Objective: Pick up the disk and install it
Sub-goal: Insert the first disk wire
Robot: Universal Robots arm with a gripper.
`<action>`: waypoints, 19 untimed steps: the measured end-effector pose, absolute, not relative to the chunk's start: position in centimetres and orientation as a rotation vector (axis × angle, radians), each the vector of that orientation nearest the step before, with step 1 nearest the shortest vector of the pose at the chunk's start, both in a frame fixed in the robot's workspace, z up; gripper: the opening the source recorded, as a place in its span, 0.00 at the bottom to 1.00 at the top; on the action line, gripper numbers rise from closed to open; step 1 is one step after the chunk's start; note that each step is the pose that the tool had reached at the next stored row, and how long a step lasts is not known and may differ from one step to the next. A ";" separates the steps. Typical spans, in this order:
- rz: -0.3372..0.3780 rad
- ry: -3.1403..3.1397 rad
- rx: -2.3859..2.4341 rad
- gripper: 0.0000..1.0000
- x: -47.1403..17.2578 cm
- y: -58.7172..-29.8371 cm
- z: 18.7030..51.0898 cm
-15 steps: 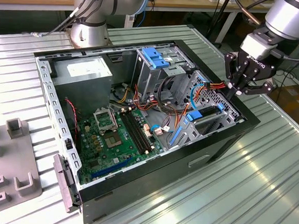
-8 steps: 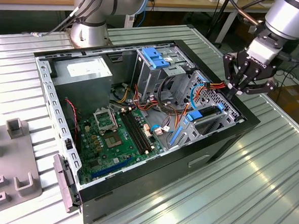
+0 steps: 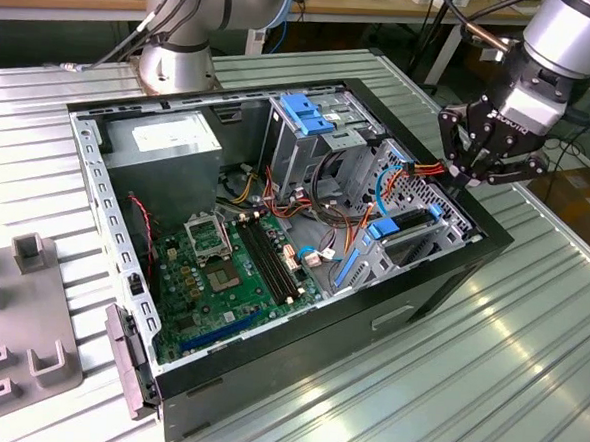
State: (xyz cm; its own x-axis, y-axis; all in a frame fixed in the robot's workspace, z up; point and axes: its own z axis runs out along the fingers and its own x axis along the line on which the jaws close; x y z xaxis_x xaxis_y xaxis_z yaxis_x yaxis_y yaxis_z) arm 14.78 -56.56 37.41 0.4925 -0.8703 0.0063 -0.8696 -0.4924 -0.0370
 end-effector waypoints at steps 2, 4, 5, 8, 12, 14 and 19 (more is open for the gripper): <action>-0.036 1.497 -2.728 0.11 14.8 -56.6 37.4; -0.036 1.456 -2.750 0.11 14.9 -56.6 37.4; -0.036 1.453 -2.751 0.11 15.0 -56.5 37.4; -0.035 1.445 -2.756 0.11 15.3 -56.3 37.4; -0.036 1.436 -2.760 0.11 15.5 -56.0 37.5; -0.036 1.433 -2.762 0.11 15.6 -55.9 37.6; -0.038 1.424 -2.765 0.11 15.8 -55.4 37.8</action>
